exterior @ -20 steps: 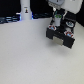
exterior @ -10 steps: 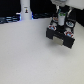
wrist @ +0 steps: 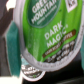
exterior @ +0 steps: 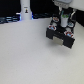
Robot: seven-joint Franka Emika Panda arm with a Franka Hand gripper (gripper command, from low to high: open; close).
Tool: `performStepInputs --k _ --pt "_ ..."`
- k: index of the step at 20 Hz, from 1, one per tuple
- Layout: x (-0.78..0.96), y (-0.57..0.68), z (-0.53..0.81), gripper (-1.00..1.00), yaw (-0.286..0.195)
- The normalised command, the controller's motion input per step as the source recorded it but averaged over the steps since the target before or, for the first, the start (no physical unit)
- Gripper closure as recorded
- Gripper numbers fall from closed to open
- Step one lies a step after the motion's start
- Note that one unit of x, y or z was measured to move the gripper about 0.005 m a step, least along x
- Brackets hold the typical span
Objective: Open the kcup holder, insert the kcup into the holder, and close the kcup holder
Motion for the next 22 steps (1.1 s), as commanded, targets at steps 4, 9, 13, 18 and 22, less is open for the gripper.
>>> performStepInputs --k 4,9,13,18,22 --pt "-0.04 -0.01 -0.18 1.0 0.025" --pt "0.0 -0.03 -0.23 1.0 -0.007" --pt "0.0 0.01 -0.29 1.0 -0.003" --pt "0.02 0.07 -0.24 1.0 0.031" --pt "0.09 0.15 0.01 -1.0 0.076"
